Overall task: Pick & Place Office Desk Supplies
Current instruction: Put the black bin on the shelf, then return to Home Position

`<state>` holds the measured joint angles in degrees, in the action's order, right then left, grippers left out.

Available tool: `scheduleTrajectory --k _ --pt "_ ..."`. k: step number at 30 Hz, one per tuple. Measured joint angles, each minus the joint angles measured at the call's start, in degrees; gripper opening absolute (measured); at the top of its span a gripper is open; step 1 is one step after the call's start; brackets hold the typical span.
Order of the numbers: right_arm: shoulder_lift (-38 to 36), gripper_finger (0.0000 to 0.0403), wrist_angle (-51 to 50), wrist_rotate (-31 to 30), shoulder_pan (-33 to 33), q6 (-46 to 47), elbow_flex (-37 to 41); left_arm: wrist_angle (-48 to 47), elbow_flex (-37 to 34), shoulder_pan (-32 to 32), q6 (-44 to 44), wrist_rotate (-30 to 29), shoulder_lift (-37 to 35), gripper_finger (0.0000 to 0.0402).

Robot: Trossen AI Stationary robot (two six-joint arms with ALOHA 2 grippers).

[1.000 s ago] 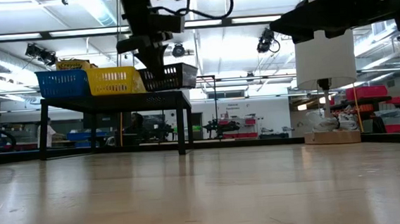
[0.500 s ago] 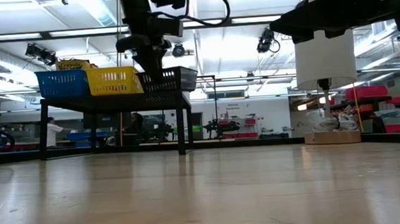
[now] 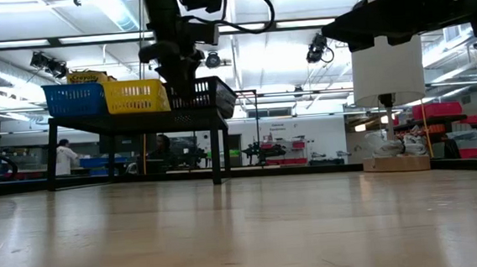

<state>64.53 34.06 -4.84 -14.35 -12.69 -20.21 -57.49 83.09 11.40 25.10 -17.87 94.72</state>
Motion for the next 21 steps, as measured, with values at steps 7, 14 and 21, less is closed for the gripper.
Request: scheduleTrajectory --k 7,14,21 --pt "0.00 0.0153 0.30 0.00 0.00 0.00 0.00 0.16 -0.02 -0.07 1.16 -3.08 -2.47 0.0204" --pt "-0.02 0.0153 2.26 0.00 0.01 -0.01 -0.02 0.43 2.15 -0.13 -0.90 -3.29 -7.33 0.0217" --pt "-0.02 0.0153 6.07 0.00 0.00 2.99 -0.02 0.05 8.39 -1.60 -9.51 -2.65 -13.55 0.0217"
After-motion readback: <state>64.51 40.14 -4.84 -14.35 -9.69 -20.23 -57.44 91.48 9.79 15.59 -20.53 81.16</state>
